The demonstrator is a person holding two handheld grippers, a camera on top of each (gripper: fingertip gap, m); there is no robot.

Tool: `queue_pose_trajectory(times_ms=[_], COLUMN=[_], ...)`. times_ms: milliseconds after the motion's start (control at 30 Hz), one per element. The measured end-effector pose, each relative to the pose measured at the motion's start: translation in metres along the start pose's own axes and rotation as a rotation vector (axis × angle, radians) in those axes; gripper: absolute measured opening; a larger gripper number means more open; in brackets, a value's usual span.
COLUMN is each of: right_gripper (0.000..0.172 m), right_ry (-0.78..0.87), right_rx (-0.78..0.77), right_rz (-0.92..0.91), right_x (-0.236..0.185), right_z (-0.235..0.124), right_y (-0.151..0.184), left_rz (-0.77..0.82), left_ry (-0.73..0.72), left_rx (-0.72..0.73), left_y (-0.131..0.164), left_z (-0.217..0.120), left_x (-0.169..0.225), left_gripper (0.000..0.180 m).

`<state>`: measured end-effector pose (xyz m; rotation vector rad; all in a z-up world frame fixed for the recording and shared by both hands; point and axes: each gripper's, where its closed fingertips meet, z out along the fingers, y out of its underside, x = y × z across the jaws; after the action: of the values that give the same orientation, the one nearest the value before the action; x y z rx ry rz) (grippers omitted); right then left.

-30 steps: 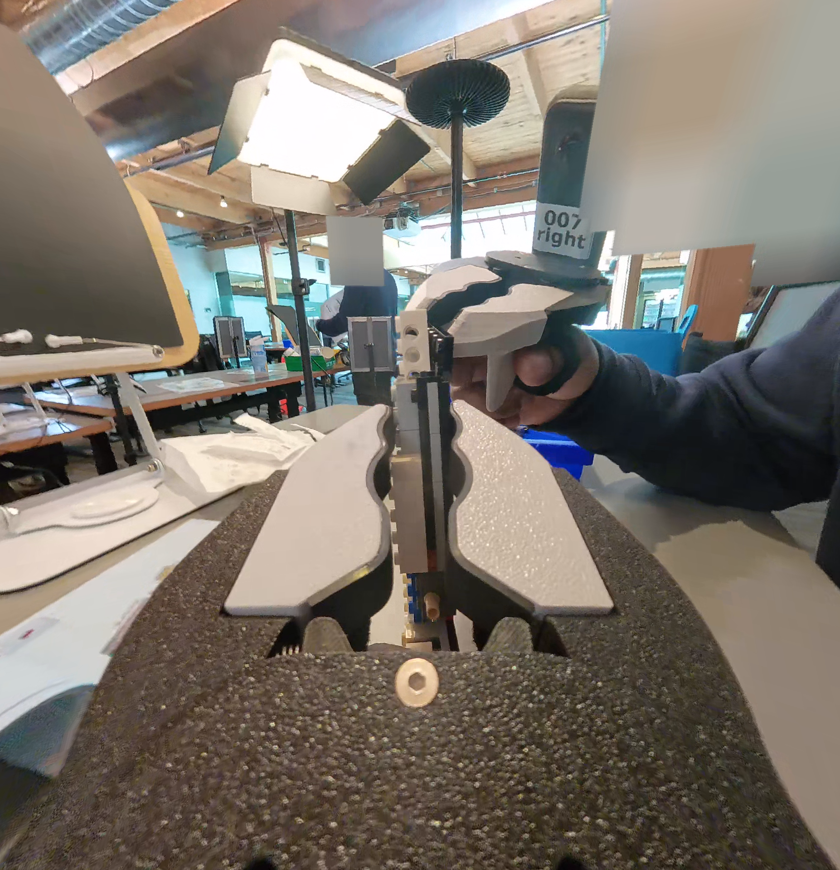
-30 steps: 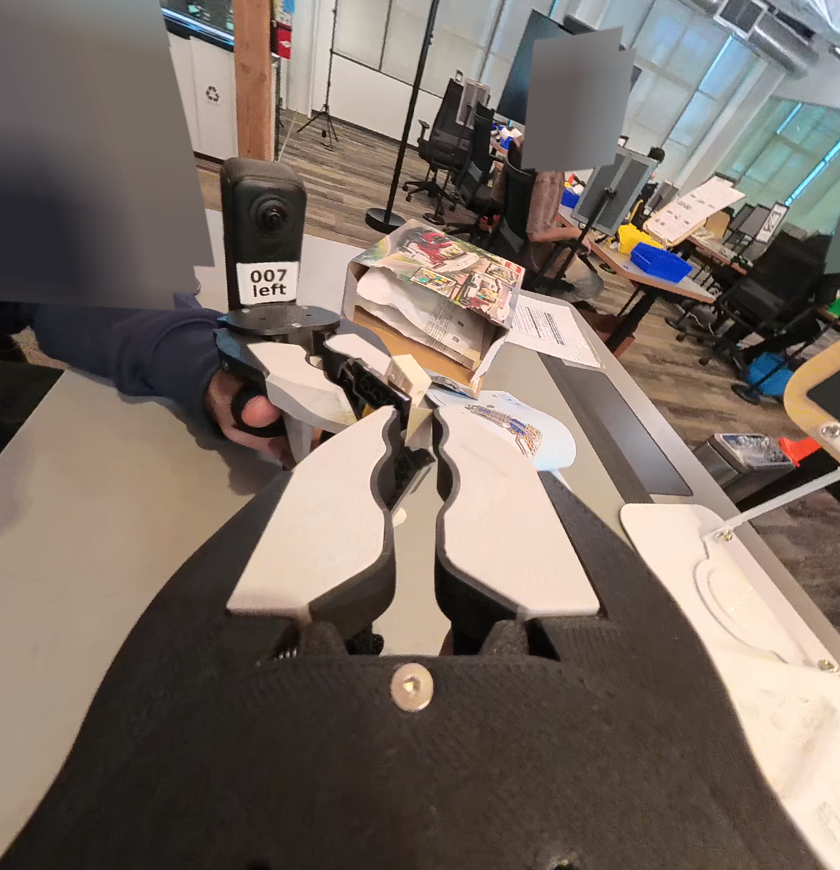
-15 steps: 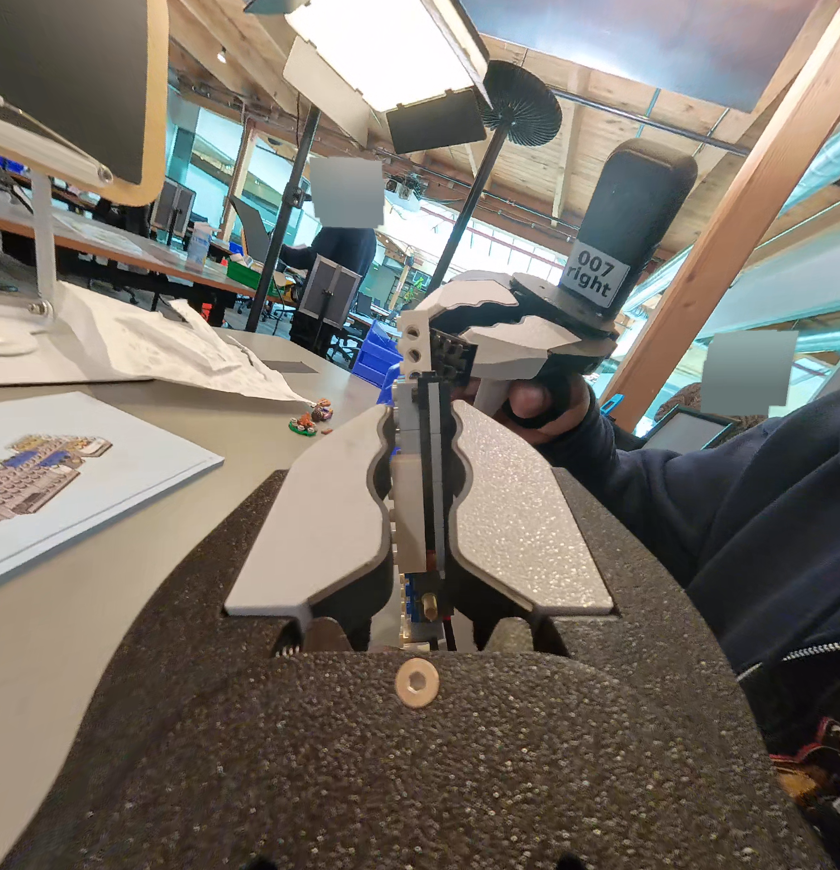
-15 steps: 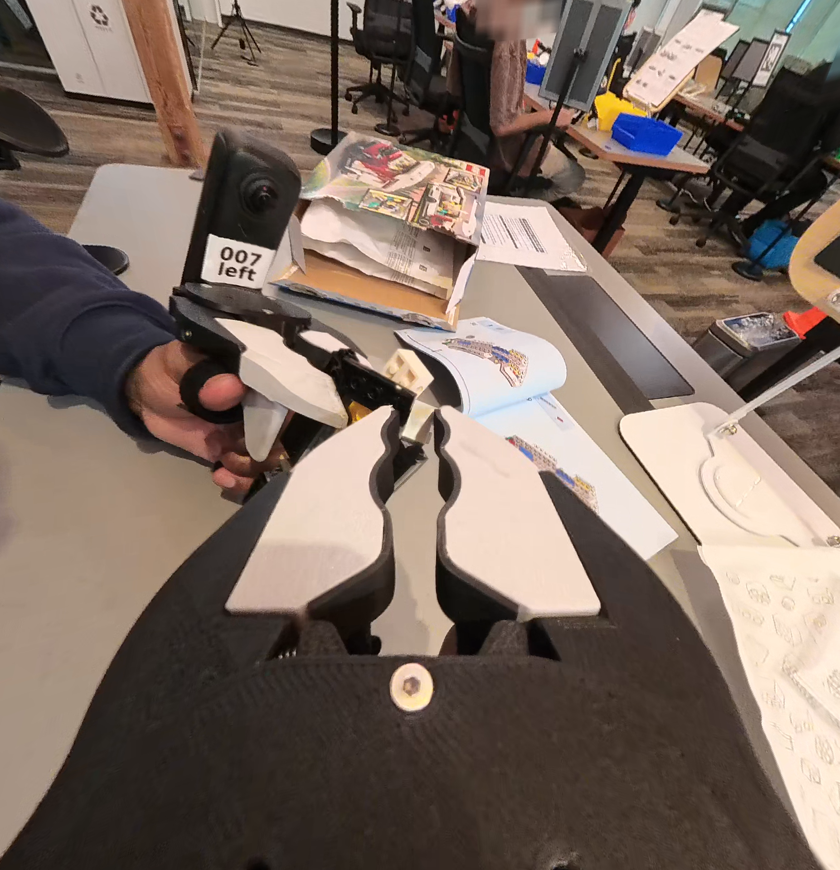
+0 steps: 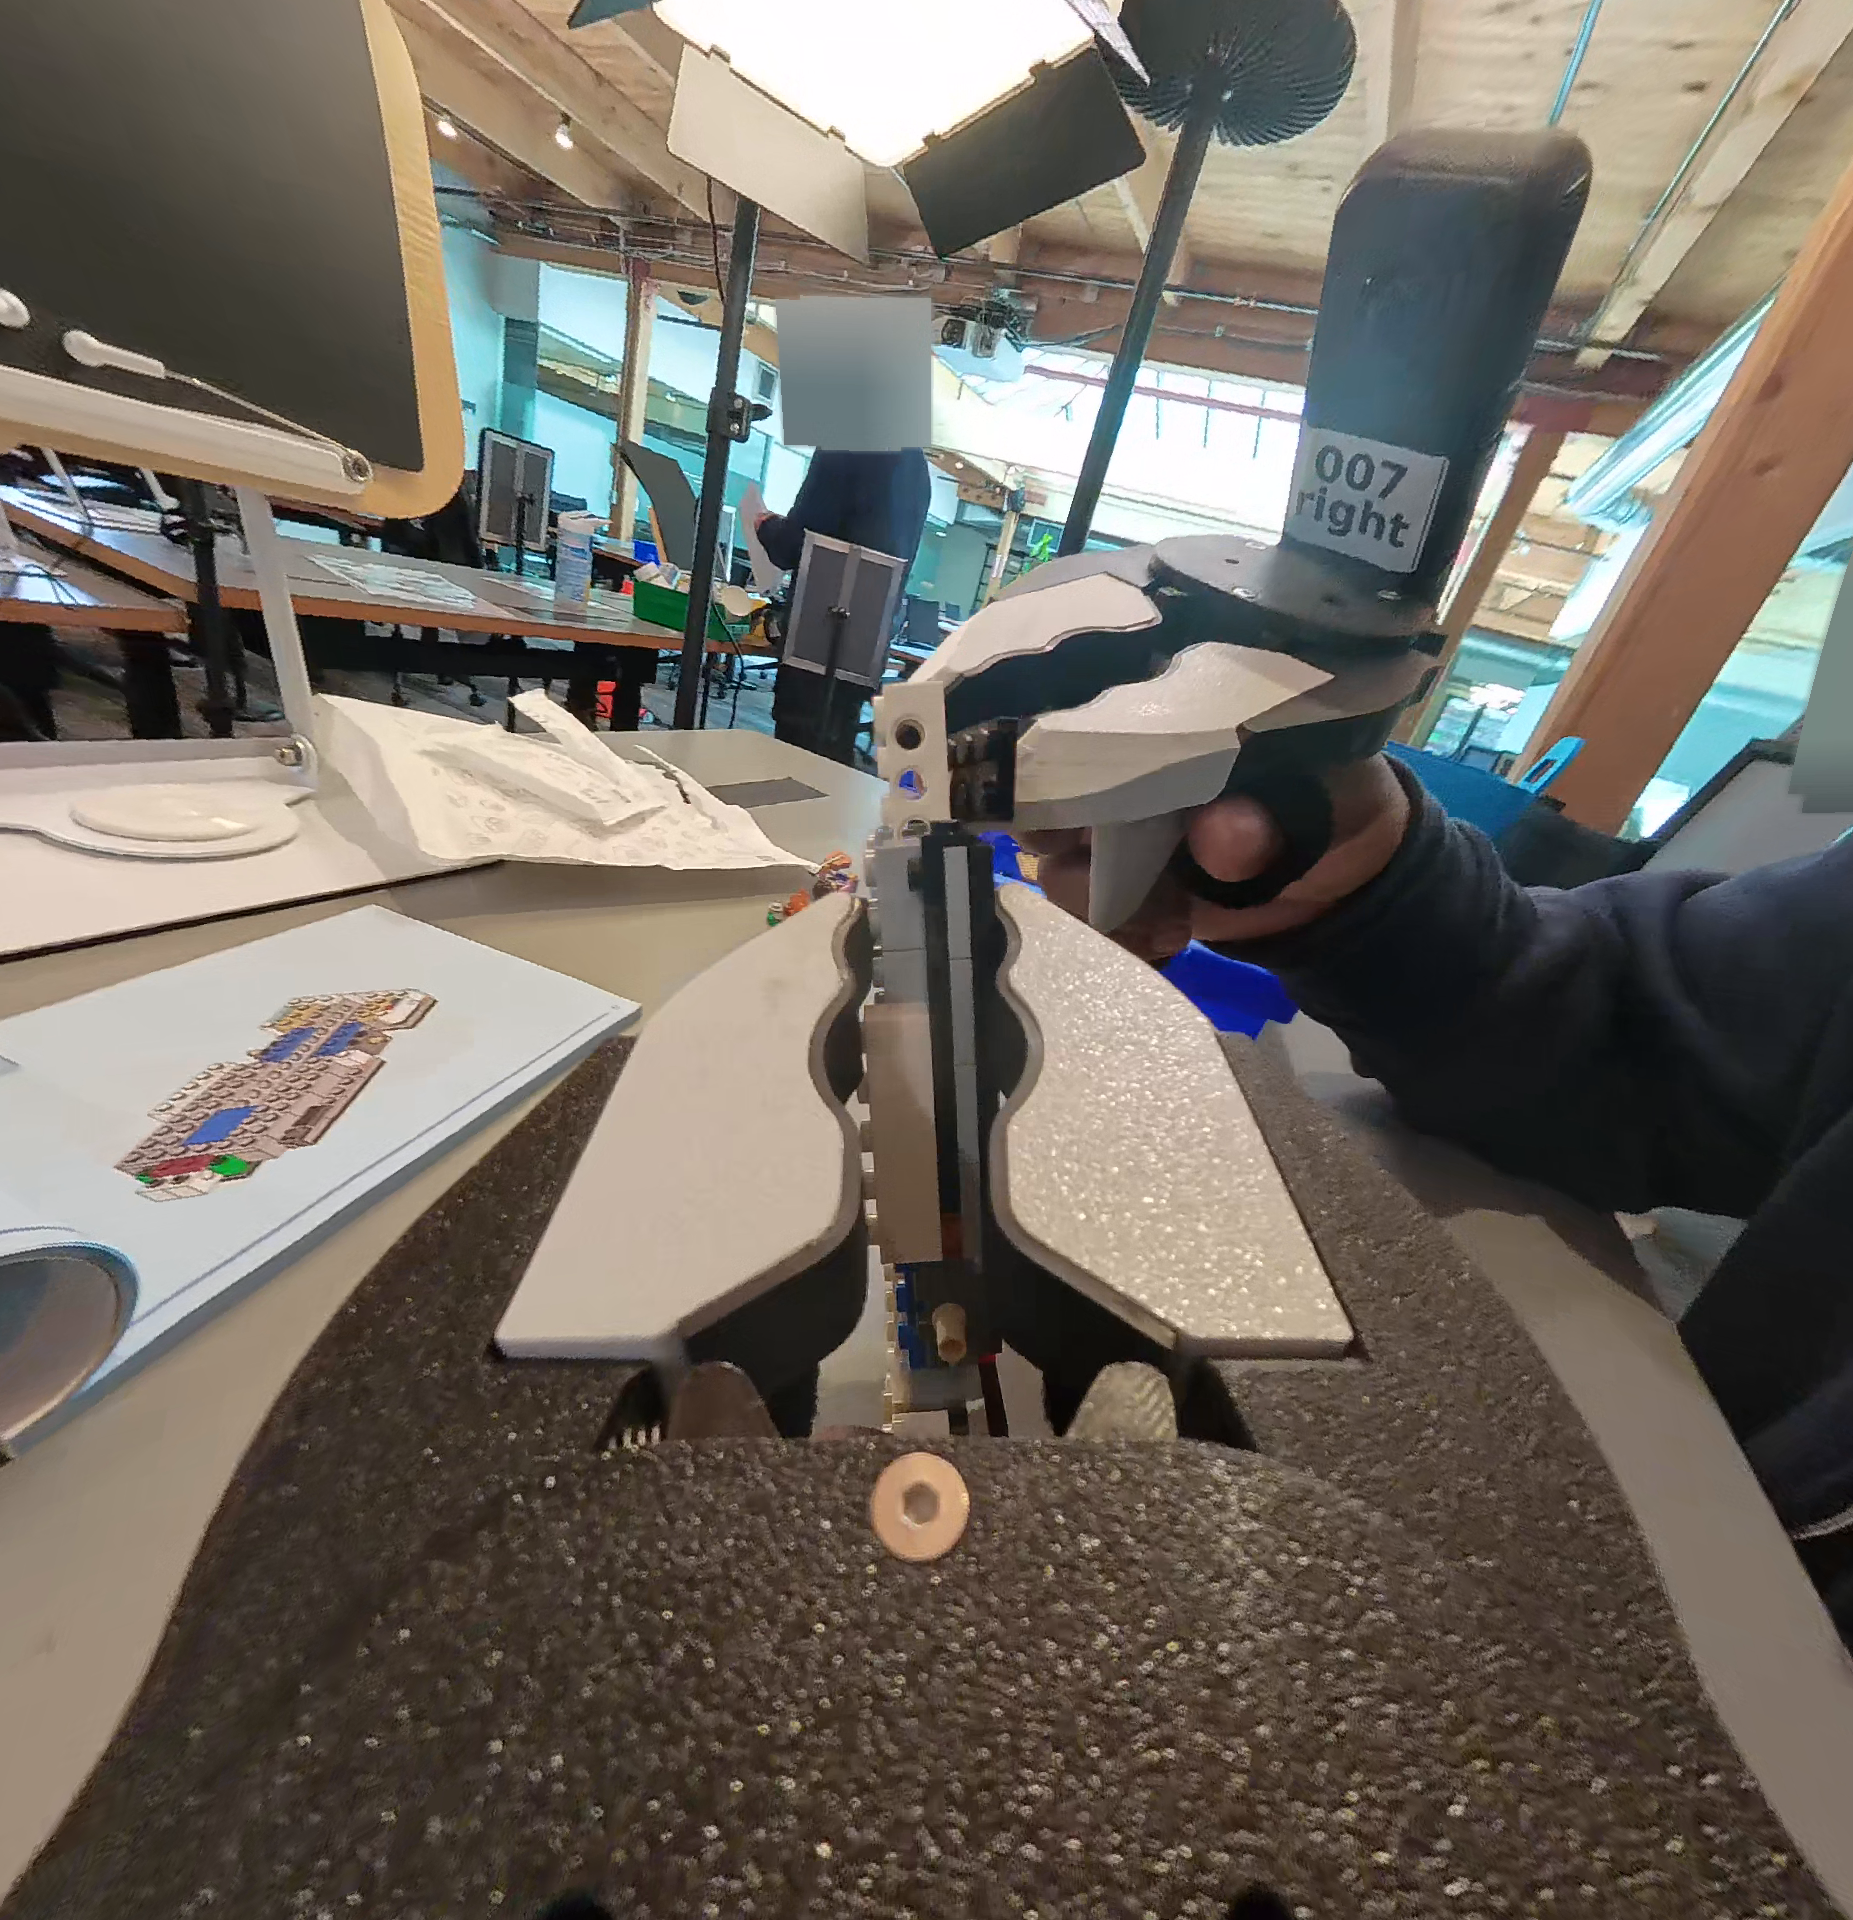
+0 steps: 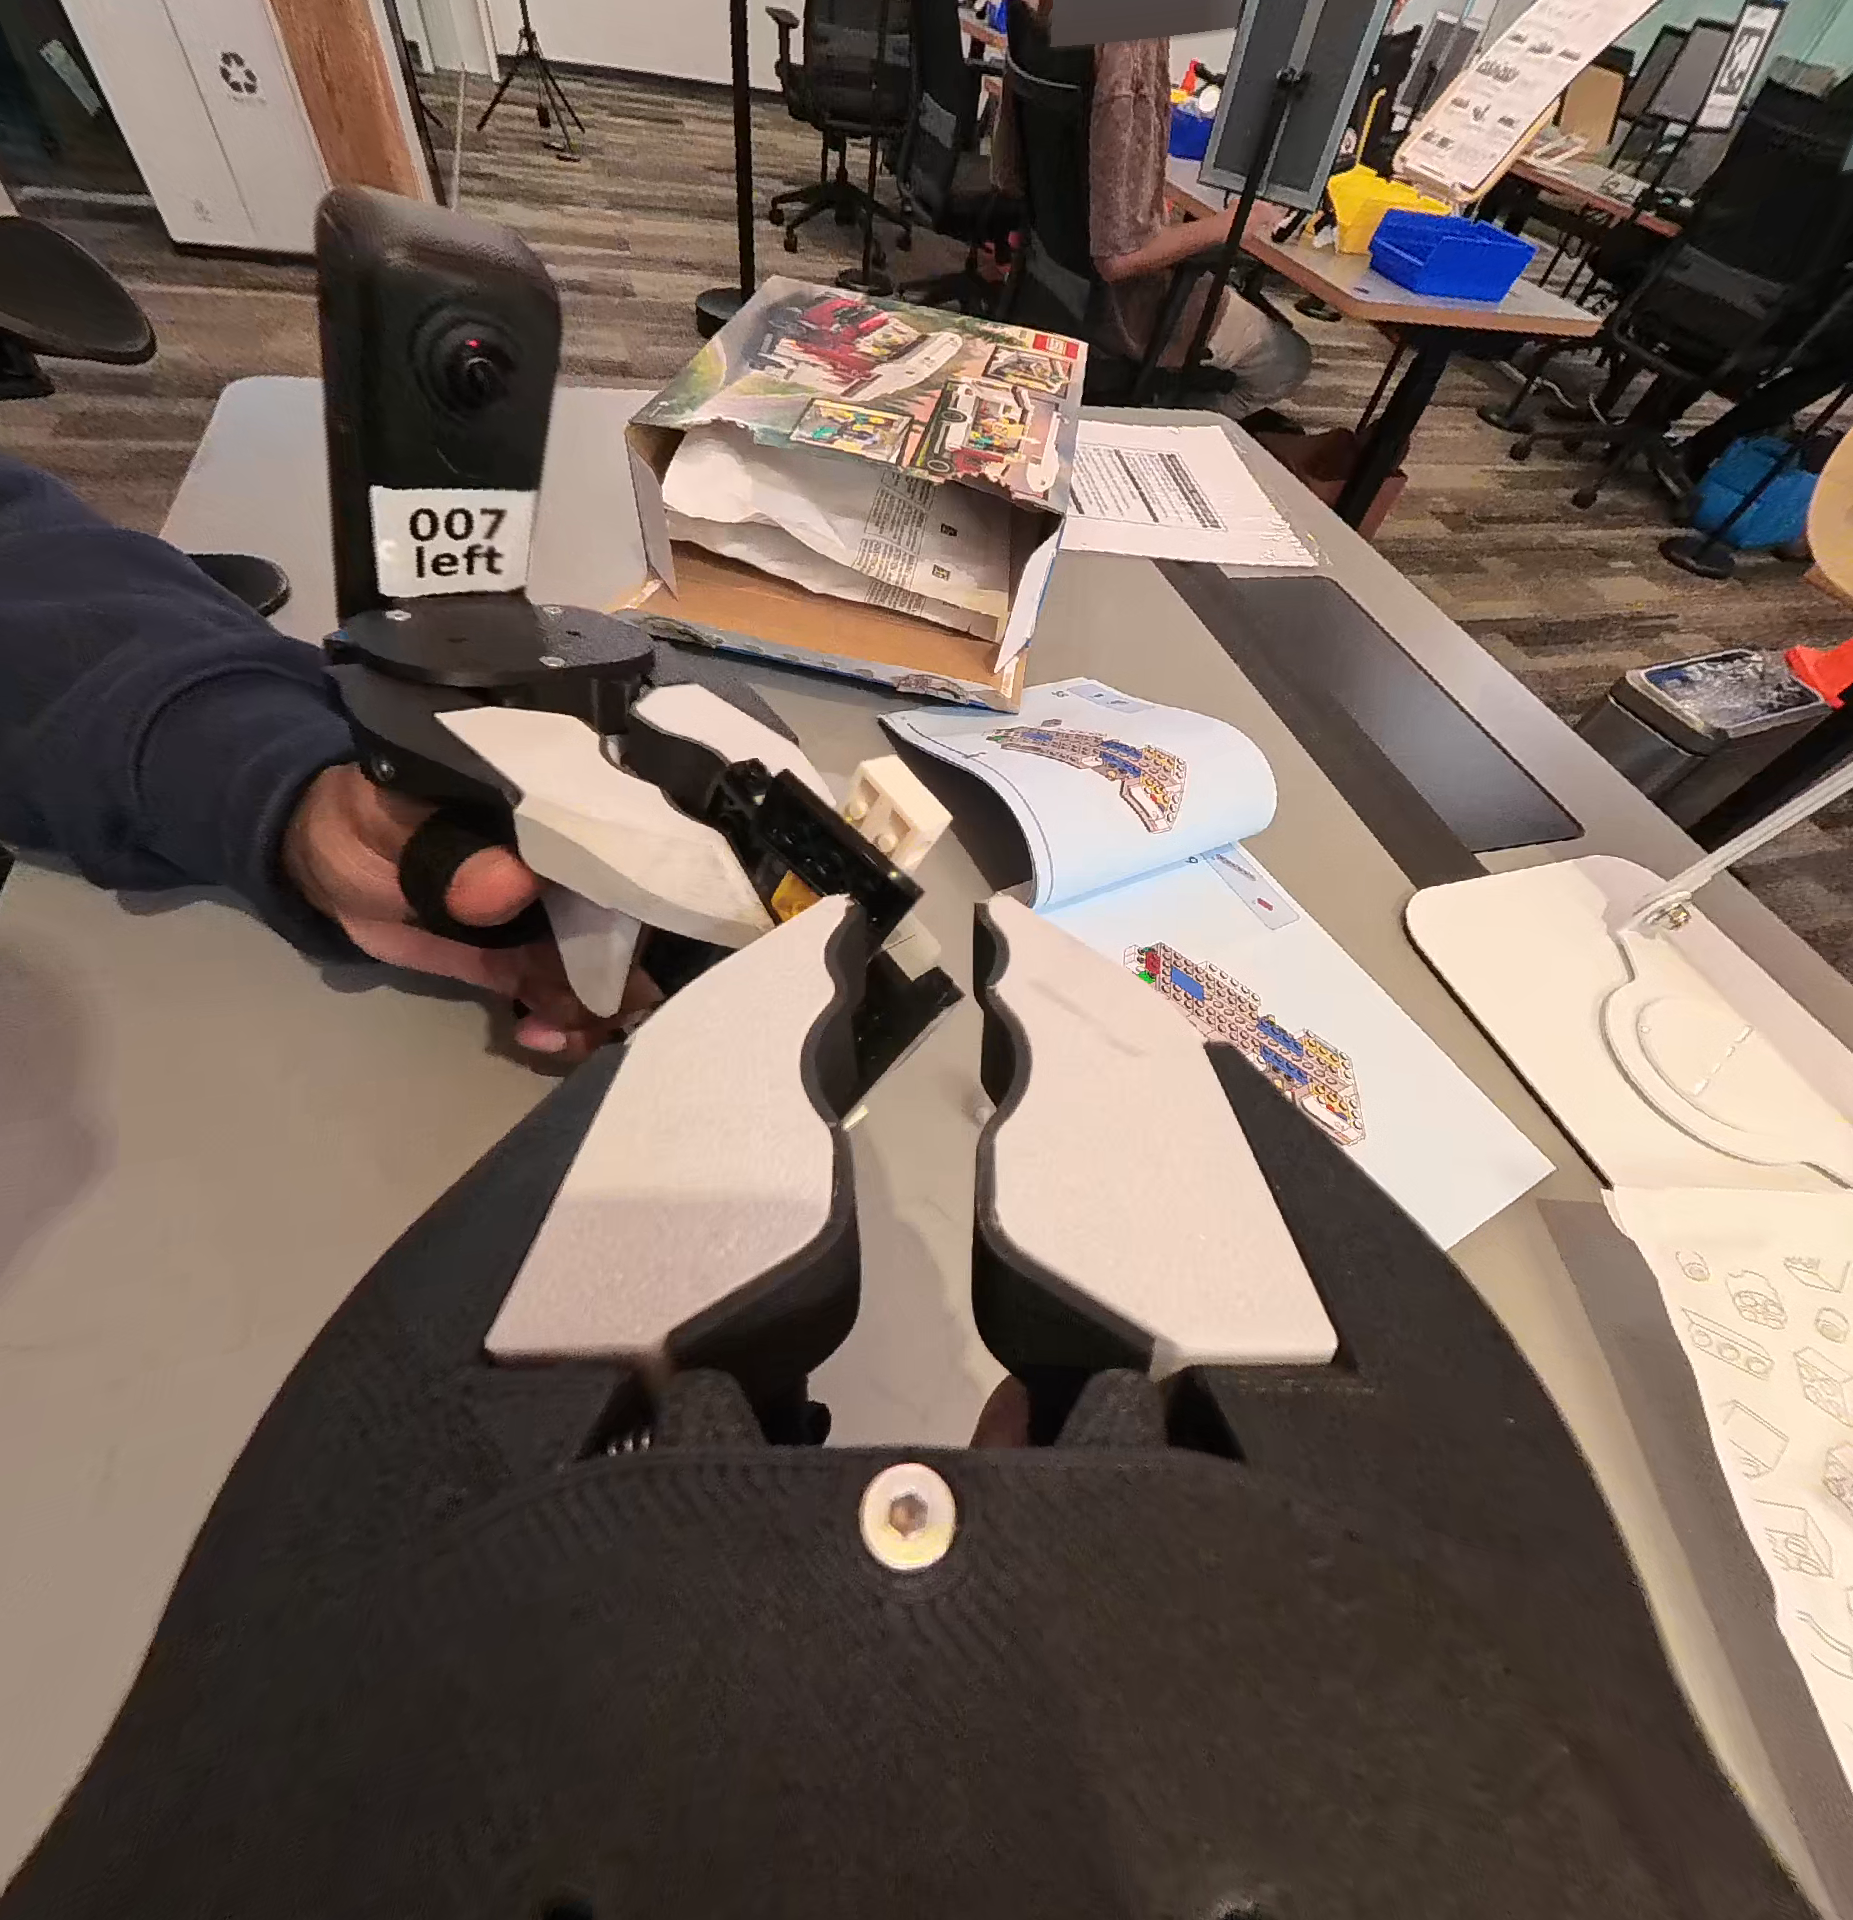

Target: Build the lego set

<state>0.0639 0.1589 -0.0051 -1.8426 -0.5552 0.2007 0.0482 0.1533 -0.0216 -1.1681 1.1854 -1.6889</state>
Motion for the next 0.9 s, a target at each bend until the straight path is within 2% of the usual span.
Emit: queue_pose_trajectory(times_ms=[300,533,800,900], right_gripper=[0.020,0.022,0.019,0.010], right_ry=[-0.069,-0.168,-0.226,-0.214], right_rx=[0.122,0.172,0.156,0.149], right_rz=[0.090,0.254,0.336,0.319], right_x=[-0.005,-0.006,-0.005,-0.006], right_z=[0.000,0.001,0.003,0.004], right_y=[-0.004,-0.003,0.004,0.006], left_rz=[0.150,0.052,0.092,0.098], left_ry=[-0.035,0.015,0.009,0.008], left_rx=[-0.004,0.003,-0.036,-0.058], left_y=[-0.003,-0.002,0.003,0.005], left_z=[-0.002,-0.001,0.000,0.001], left_x=[0.002,0.003,-0.001,-0.004], left_gripper=[0.019,0.019,0.019,0.019])
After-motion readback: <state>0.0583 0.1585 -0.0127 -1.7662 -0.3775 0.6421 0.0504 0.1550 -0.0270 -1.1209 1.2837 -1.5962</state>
